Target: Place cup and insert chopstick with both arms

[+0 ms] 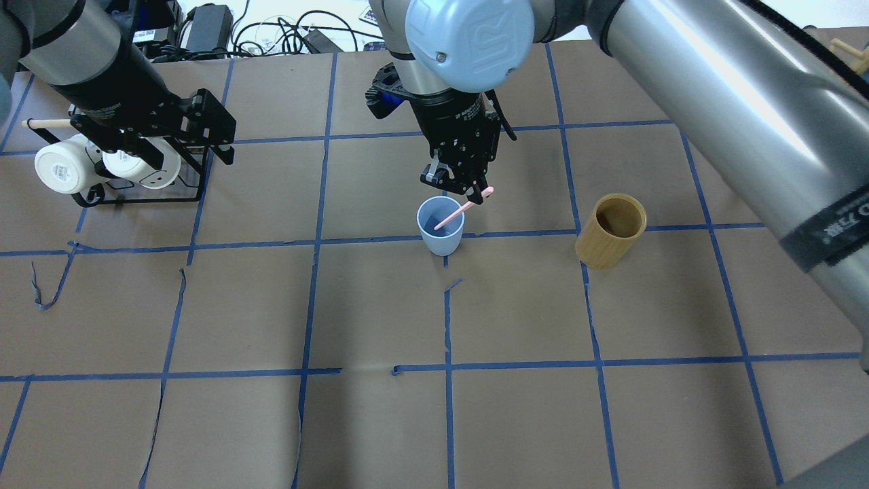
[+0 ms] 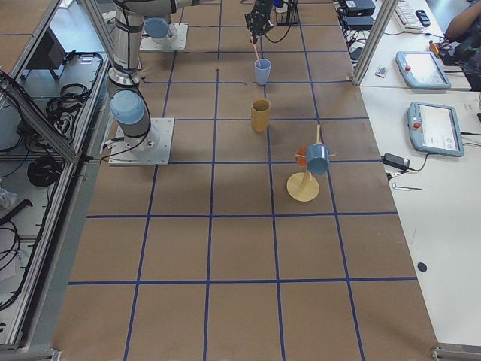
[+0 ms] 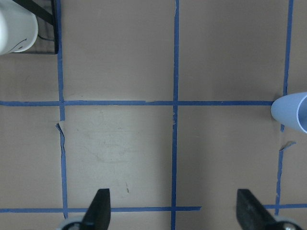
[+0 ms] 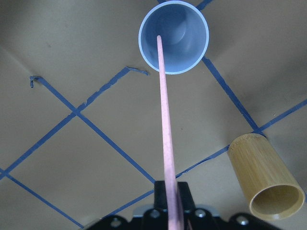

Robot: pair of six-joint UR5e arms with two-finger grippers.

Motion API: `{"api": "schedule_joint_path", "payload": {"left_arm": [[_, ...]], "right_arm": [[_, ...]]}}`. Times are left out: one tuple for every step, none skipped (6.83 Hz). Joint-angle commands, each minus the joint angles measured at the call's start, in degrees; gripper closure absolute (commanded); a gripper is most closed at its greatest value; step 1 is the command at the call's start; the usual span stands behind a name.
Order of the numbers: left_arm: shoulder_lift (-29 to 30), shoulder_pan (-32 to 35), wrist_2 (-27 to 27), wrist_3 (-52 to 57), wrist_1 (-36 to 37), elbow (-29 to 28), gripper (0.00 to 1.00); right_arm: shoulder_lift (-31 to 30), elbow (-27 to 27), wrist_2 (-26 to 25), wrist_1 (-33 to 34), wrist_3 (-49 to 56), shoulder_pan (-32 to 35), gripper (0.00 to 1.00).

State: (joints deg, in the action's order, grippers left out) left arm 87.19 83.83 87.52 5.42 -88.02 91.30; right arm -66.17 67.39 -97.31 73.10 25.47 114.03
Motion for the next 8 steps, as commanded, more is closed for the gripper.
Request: {"api": "schedule_joint_path", "payload": {"left_arm": [[-0.4, 0.0, 0.1, 0.0, 0.2, -0.8, 0.04], [0.4, 0.0, 0.2, 0.0, 1.5, -0.5, 0.03], [0.9, -0.1, 0.2, 0.1, 2.3, -0.3, 0.03], [0.6, -0.1, 0.5, 0.0, 2.5, -0.5, 0.00], [0.4, -0.3, 0.1, 0.3, 2.7, -0.9, 0.00], [1.0, -0.2, -0.2, -0.1, 3.9, -0.7, 0.00], [0.7, -0.2, 0.2, 0.1, 3.8, -0.8, 0.00], [0.9, -0.2, 0.0, 0.0, 4.0, -0.9, 0.00]], "right_arm": [[0.4, 0.0, 0.4, 0.5, 0.1, 0.1, 0.32], [0.3, -0.1, 1.5, 0.5, 0.0, 0.1, 0.02], [-0.4, -0.6, 1.7, 1.5, -0.2, -0.1, 0.00], [-2.1, -1.6, 1.8, 3.4, -0.2, -1.3, 0.00], [-5.2, -1.7, 1.9, 5.4, -0.9, -4.7, 0.00], [-8.3, -1.3, 5.1, 5.1, -4.6, -11.4, 0.00], [-11.5, -0.4, 9.4, 5.4, -9.9, -17.4, 0.00], [-15.0, 2.8, 9.5, 5.9, -15.6, -20.3, 0.00]]}}
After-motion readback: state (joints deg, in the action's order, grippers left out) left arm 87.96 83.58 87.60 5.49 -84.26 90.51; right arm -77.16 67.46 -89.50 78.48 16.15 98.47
